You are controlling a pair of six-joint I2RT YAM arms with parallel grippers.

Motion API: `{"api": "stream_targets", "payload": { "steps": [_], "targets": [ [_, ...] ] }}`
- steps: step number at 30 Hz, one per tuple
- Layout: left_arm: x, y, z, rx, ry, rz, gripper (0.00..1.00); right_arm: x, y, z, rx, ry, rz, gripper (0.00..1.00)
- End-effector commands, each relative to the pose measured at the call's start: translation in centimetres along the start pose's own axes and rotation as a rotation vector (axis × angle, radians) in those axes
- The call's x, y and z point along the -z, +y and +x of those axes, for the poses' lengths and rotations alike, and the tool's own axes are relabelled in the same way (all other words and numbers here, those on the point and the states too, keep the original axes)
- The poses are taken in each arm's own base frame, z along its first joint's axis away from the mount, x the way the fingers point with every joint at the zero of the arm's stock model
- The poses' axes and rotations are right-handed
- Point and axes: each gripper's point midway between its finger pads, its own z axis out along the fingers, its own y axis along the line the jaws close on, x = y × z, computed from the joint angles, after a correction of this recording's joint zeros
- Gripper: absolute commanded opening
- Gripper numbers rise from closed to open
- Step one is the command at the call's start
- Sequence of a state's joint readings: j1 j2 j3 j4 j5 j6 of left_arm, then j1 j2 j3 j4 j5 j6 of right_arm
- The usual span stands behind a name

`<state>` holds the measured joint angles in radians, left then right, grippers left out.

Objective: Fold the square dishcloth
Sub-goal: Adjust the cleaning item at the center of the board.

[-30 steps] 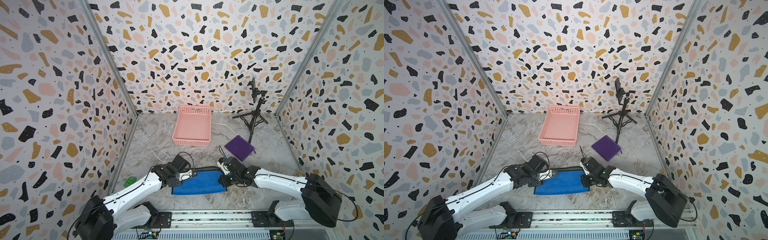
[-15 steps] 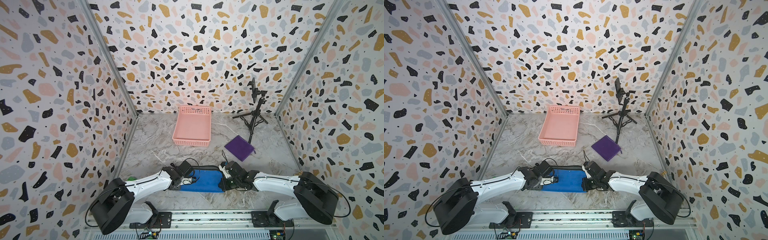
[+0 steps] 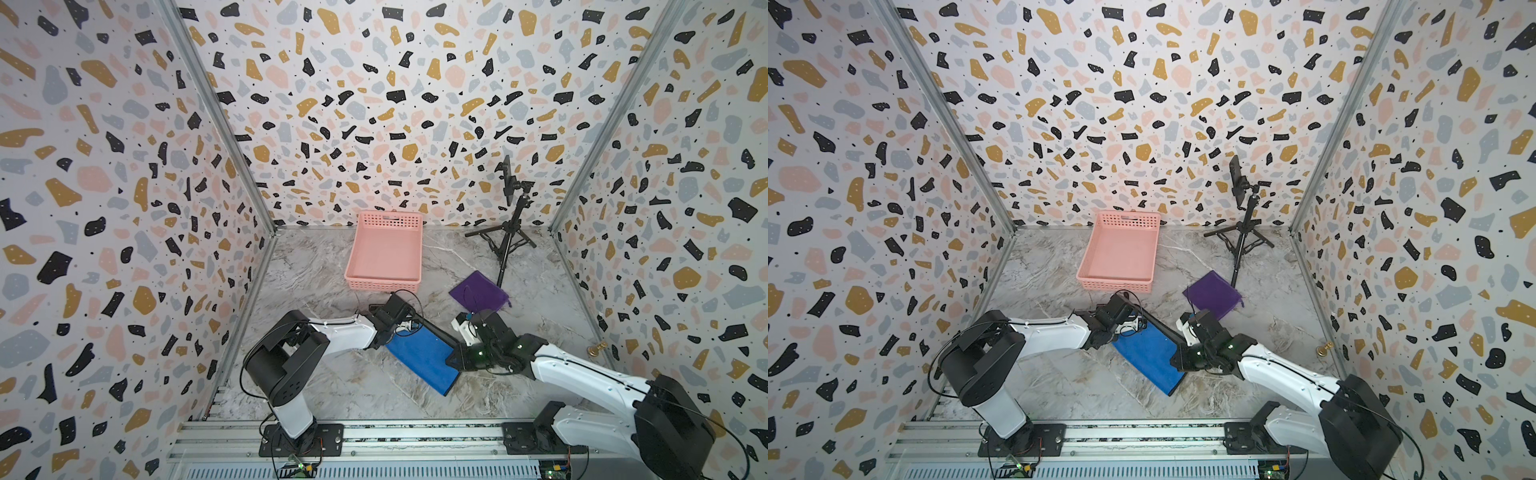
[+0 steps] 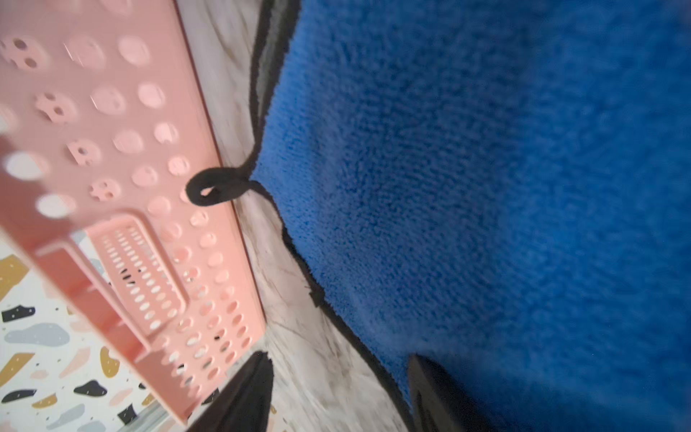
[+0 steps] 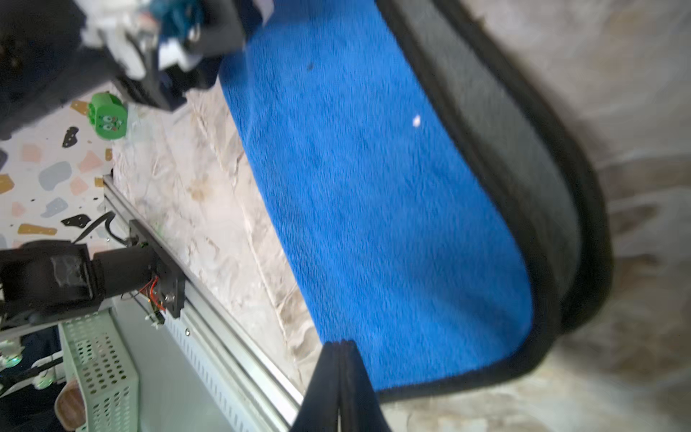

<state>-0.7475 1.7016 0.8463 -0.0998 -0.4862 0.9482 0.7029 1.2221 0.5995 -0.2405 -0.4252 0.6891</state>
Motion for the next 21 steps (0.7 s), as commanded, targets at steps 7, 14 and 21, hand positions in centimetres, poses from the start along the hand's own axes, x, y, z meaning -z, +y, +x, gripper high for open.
{"api": "stream_targets", "payload": {
  "steps": [7, 14, 21],
  "targets": [
    [3.4, -1.7, 0.2, 0.018, -0.115, 0.098, 0.64, -3.8, -6.5, 0.7, -0.028, 0.116, 0.217, 0.0],
    [2.3, -2.2, -0.1, 0.049, -0.105, 0.116, 0.64, -4.3, -7.1, 4.9, -0.074, 0.15, 0.19, 0.0],
    [-2.7, -2.5, -0.5, 0.016, -0.025, 0.061, 0.63, -4.1, -0.8, 7.6, -0.062, 0.161, -0.086, 0.0]
  ]
}}
